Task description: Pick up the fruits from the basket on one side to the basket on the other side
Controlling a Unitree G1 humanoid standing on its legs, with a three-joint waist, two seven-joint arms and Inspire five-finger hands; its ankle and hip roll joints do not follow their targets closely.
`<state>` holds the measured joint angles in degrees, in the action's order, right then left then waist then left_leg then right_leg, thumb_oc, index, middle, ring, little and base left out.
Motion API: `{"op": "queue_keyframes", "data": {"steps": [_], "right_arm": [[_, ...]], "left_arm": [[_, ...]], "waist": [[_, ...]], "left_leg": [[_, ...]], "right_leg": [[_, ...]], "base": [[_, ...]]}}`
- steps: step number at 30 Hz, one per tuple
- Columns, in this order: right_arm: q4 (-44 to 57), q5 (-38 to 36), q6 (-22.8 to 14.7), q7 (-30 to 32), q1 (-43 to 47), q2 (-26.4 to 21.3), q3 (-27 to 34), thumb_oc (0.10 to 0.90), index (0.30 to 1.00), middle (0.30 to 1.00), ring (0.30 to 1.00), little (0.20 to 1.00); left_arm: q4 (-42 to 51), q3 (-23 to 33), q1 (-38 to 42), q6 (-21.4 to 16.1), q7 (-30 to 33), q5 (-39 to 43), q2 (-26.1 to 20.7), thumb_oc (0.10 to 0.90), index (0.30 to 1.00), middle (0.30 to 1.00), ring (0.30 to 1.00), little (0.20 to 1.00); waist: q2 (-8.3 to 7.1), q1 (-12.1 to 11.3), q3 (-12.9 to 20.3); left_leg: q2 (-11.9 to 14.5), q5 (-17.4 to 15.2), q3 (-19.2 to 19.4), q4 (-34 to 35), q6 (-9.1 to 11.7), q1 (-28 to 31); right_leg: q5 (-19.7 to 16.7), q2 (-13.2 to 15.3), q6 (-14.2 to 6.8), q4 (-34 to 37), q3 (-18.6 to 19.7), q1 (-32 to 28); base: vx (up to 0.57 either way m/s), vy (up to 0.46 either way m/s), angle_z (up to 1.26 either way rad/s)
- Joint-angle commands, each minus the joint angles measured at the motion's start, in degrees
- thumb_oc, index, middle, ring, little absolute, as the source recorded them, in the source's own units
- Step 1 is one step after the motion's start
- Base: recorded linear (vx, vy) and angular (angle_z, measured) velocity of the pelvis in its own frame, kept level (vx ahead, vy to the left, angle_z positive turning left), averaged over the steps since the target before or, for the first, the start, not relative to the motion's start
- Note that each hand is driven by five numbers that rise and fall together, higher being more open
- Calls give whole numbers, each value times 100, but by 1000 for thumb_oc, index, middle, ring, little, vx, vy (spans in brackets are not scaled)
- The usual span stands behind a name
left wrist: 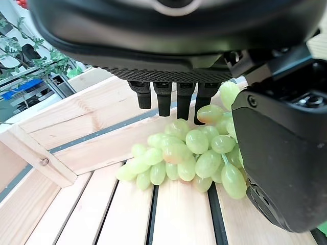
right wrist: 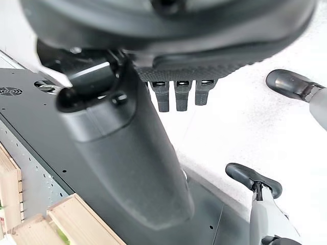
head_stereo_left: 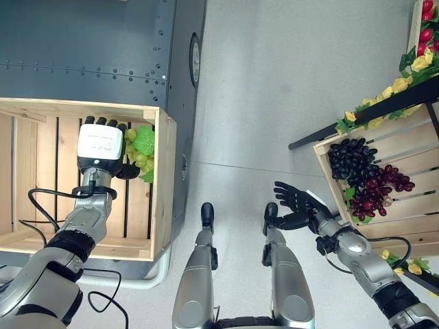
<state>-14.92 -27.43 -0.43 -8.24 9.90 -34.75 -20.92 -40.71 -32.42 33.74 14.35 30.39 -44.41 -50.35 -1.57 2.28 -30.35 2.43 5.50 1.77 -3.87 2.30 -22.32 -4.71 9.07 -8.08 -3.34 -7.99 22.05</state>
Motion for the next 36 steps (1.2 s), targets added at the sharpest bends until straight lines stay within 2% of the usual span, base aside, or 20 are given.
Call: {"op": "queue_keyframes", "data": {"steps": [1, 7, 10, 11, 13, 14, 15, 28, 31, 33, 36], "right_arm": [[633, -86, -253, 163, 28, -92, -28, 800, 900, 900, 900, 900], [633, -63, -161, 180, 121, -78, -55, 800, 900, 900, 900, 900], [630, -51, -171, 217, 172, -83, -89, 800, 900, 900, 900, 900], [621, -51, -178, 222, 178, -77, -93, 800, 900, 900, 900, 900], [592, -41, -179, 241, 220, -52, -126, 800, 900, 900, 900, 900], [585, -40, -171, 242, 236, -45, -129, 800, 900, 900, 900, 900], [582, -38, -161, 238, 253, -42, -135, 800, 900, 900, 900, 900], [520, -70, -196, 256, 346, 5, -142, 800, 900, 900, 900, 900], [481, -56, -263, 224, 319, 26, -138, 800, 900, 900, 900, 900], [484, -64, -292, 200, 286, 23, -128, 800, 900, 900, 900, 900], [548, -27, -338, 149, 176, 14, -79, 800, 900, 900, 900, 900]], "left_arm": [[-316, 243, 537, 382, 144, -193, -98, 800, 900, 900, 900, 900], [-490, 27, 753, 618, -502, -553, -59, 800, 900, 900, 900, 900], [-555, -156, 844, 927, -946, -736, -16, 800, 900, 900, 900, 900], [-567, -173, 859, 955, -994, -762, -10, 729, 794, 794, 794, 794], [-616, -241, 901, 1086, -1165, -784, 14, 504, 455, 455, 455, 455], [-637, -250, 920, 1103, -1200, -814, 25, 430, 345, 345, 345, 345], [-659, -260, 935, 1124, -1250, -851, 37, 400, 300, 300, 300, 300], [-946, -297, 1061, 911, -879, -667, 83, 400, 300, 300, 300, 300], [-965, -208, 1006, 869, -432, -313, 55, 400, 300, 300, 300, 300], [-951, -116, 955, 799, -281, -371, 38, 400, 300, 300, 300, 300], [-828, 129, 792, 703, 334, -97, -81, 400, 300, 300, 300, 300]], "waist": [[-113, 77, 56], [-146, 109, 56], [-141, 129, 56], [-142, 131, 56], [-148, 133, 56], [-152, 132, 56], [-156, 131, 56], [-209, 112, 56], [-185, 90, 56], [-172, 78, 56], [-105, 34, 56]], "left_leg": [[-188, -375, 342, -694, -7, -303], [-181, -366, 343, -732, 4, -382], [-177, -338, 363, -670, 5, -403], [-176, -336, 368, -667, 5, -407], [-161, -333, 385, -676, 7, -433], [-162, -333, 384, -673, 7, -434], [-163, -331, 382, -667, 8, -433], [-160, -316, 382, -616, 20, -405], [-165, -318, 386, -578, 18, -320], [-168, -325, 387, -549, 14, -256], [-191, -347, 357, -476, 5, -40]], "right_leg": [[84, -108, -113, -809, 181, 544], [60, -112, -119, -814, 199, 611], [38, -121, -121, -790, 189, 655], [40, -123, -121, -792, 187, 660], [40, -121, -126, -814, 168, 694], [39, -122, -126, -813, 166, 696], [38, -124, -126, -809, 163, 694], [1, -121, -141, -762, 120, 663], [6, -103, -144, -743, 121, 589], [18, -92, -147, -731, 115, 534], [57, -68, -148, -709, 94, 340]], "base": [[0, 0, 0], [-1, 3, -1], [-6, 13, -2], [0, 0, 0], [0, 0, 0], [0, 0, 0], [0, 0, 0], [-2, 0, 0], [0, 0, 0], [0, 0, 0], [0, 0, 0]]}}
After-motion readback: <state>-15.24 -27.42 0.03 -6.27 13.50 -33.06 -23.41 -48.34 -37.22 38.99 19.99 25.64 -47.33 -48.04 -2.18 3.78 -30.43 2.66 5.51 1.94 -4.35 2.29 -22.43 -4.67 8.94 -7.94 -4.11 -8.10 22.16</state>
